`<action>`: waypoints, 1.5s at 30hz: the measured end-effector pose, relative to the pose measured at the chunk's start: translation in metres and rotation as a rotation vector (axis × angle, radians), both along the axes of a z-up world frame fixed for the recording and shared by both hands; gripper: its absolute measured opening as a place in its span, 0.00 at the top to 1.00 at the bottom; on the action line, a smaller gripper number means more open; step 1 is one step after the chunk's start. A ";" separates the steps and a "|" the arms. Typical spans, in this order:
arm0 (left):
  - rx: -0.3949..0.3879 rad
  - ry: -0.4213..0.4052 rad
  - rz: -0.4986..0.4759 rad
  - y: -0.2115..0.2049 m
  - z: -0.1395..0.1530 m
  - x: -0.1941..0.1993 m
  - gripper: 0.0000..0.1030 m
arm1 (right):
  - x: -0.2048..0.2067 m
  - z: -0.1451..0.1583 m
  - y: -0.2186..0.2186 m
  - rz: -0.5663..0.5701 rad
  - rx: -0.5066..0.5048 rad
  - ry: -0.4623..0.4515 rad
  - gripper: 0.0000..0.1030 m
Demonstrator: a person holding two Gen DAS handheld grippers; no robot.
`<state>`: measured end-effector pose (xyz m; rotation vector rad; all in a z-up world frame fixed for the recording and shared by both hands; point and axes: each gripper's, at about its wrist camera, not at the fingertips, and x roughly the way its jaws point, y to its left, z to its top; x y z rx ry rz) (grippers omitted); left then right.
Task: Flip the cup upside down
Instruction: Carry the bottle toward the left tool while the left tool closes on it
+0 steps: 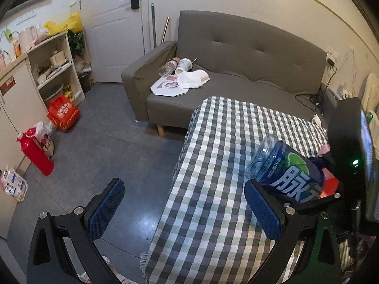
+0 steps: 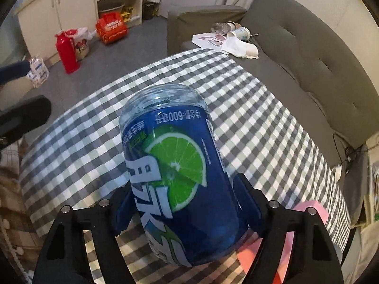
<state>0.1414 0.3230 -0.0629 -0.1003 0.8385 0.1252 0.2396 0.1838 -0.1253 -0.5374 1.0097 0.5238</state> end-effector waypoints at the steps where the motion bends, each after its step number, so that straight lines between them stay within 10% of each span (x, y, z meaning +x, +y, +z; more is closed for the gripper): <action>1: 0.002 -0.002 0.000 -0.001 0.001 0.000 0.00 | -0.002 0.001 -0.004 -0.024 0.010 0.002 0.27; 21: 0.010 -0.108 -0.098 -0.028 0.032 -0.055 0.00 | -0.148 0.016 -0.086 -0.520 0.113 -0.036 0.32; 37: 0.079 -0.128 -0.022 -0.029 0.033 -0.079 0.00 | -0.155 0.014 -0.059 -0.558 0.187 -0.026 0.31; 45: 0.102 -0.121 -0.034 -0.046 0.033 -0.078 0.00 | -0.170 0.028 -0.080 -0.514 0.268 -0.009 0.16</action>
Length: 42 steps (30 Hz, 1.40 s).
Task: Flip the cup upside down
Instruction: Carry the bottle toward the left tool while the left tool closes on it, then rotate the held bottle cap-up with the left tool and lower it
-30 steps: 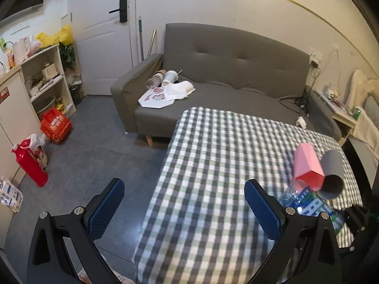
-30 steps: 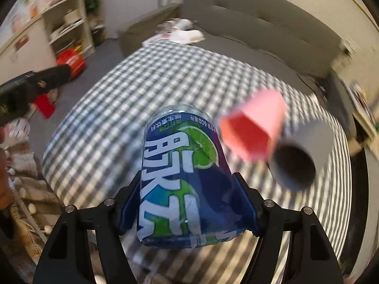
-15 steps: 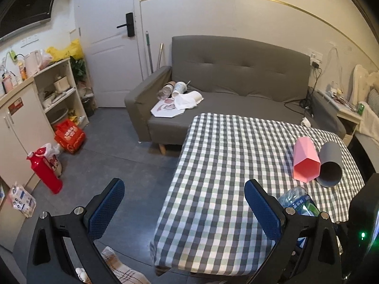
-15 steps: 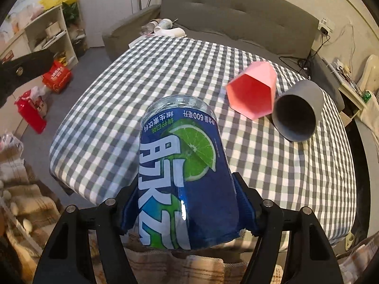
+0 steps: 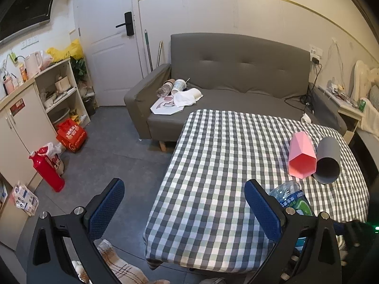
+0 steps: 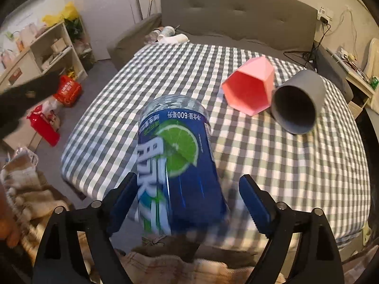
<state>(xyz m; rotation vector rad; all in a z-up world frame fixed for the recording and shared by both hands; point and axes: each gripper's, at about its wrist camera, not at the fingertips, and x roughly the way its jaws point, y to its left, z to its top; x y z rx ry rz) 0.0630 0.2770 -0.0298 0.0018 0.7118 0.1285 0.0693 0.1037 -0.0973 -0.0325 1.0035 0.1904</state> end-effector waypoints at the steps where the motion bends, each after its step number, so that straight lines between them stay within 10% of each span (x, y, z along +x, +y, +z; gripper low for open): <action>1: 0.005 0.003 -0.001 -0.001 0.000 0.000 0.00 | -0.003 0.004 -0.004 0.009 0.008 0.001 0.16; 17: -0.050 0.213 -0.119 -0.067 -0.001 0.016 0.00 | -0.012 0.075 -0.105 0.013 -0.081 -0.148 0.15; 33: -0.166 0.476 -0.143 -0.107 -0.056 0.059 0.01 | 0.018 0.048 -0.133 -0.042 -0.015 -0.098 0.15; 37: -0.183 0.497 -0.156 -0.106 -0.061 0.063 0.24 | 0.022 0.043 -0.132 -0.043 -0.022 -0.082 0.15; 42: -0.189 0.473 -0.176 -0.106 -0.056 0.066 0.24 | 0.025 0.041 -0.129 -0.039 -0.026 -0.073 0.15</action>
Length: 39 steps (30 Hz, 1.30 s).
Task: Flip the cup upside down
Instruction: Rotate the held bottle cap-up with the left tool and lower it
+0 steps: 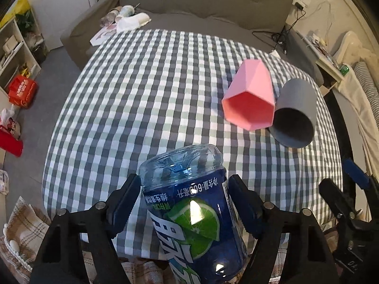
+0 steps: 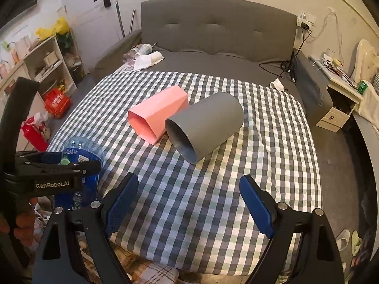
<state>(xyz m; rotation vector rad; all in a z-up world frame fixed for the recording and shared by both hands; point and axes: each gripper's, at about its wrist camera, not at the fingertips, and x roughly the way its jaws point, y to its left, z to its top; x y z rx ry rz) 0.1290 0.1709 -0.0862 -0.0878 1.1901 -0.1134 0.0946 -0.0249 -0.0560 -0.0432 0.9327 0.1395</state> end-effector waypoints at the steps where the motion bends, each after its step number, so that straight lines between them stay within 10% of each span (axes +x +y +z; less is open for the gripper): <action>1: -0.001 -0.012 -0.003 0.001 0.003 0.001 0.24 | 0.000 0.000 0.000 0.000 -0.001 0.000 0.15; 22: 0.137 -0.353 -0.108 -0.023 0.039 0.006 0.24 | -0.005 0.001 0.000 -0.018 -0.020 -0.009 0.15; 39: 0.088 -0.305 -0.149 -0.024 0.019 -0.016 0.18 | -0.006 0.005 -0.004 -0.014 0.004 -0.025 0.15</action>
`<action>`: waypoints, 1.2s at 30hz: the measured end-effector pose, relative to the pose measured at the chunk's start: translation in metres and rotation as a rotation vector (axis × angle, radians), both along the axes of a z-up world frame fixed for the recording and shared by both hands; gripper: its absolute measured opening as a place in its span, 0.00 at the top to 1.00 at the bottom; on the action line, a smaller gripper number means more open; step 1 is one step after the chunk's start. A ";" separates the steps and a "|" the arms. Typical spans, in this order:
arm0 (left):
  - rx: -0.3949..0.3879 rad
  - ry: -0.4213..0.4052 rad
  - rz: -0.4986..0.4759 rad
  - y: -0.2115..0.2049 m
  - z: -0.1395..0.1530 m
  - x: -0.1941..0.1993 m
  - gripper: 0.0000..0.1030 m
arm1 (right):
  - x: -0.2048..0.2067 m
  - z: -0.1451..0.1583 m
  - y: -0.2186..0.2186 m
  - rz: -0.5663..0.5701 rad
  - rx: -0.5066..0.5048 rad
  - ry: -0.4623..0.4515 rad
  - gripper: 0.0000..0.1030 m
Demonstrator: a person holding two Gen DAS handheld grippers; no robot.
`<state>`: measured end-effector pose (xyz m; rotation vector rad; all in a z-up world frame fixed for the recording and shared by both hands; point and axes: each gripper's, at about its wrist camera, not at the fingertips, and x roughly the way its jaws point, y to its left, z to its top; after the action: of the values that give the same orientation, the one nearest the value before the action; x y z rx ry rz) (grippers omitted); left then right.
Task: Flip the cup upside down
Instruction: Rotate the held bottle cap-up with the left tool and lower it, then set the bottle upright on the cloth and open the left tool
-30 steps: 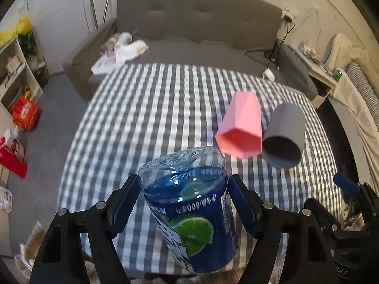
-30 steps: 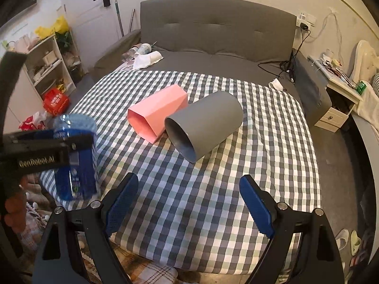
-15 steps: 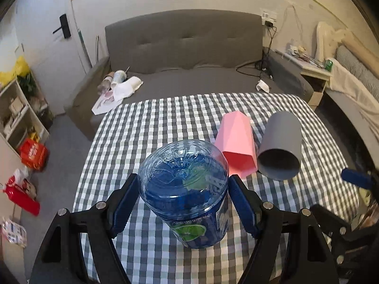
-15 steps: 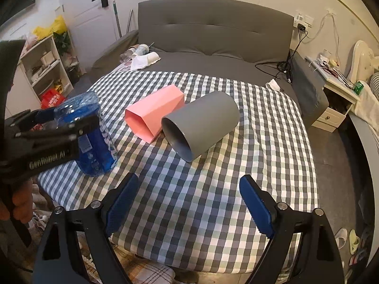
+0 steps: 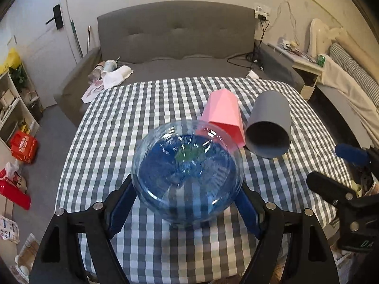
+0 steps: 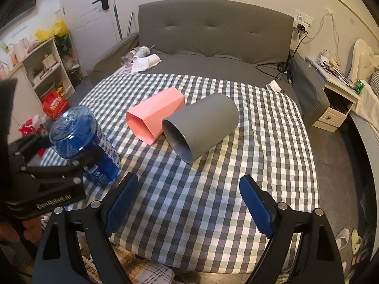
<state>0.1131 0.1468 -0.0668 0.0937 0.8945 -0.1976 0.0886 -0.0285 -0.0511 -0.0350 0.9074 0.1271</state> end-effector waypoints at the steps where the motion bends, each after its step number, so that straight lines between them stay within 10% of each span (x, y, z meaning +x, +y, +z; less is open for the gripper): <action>1: -0.004 -0.002 -0.001 0.000 0.000 -0.002 0.15 | -0.001 0.001 0.000 0.002 0.004 -0.006 0.15; 19: -0.055 -0.069 0.013 0.028 0.028 -0.066 0.15 | -0.056 0.043 0.017 0.035 0.009 -0.229 0.15; 36: -0.109 -0.335 0.049 0.077 0.076 -0.142 0.04 | -0.127 0.057 0.042 0.027 0.026 -0.320 0.15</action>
<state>-0.0285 0.2242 0.0091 0.0022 0.5505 -0.1781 -0.0384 0.0135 0.0062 -0.0422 0.5862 0.1530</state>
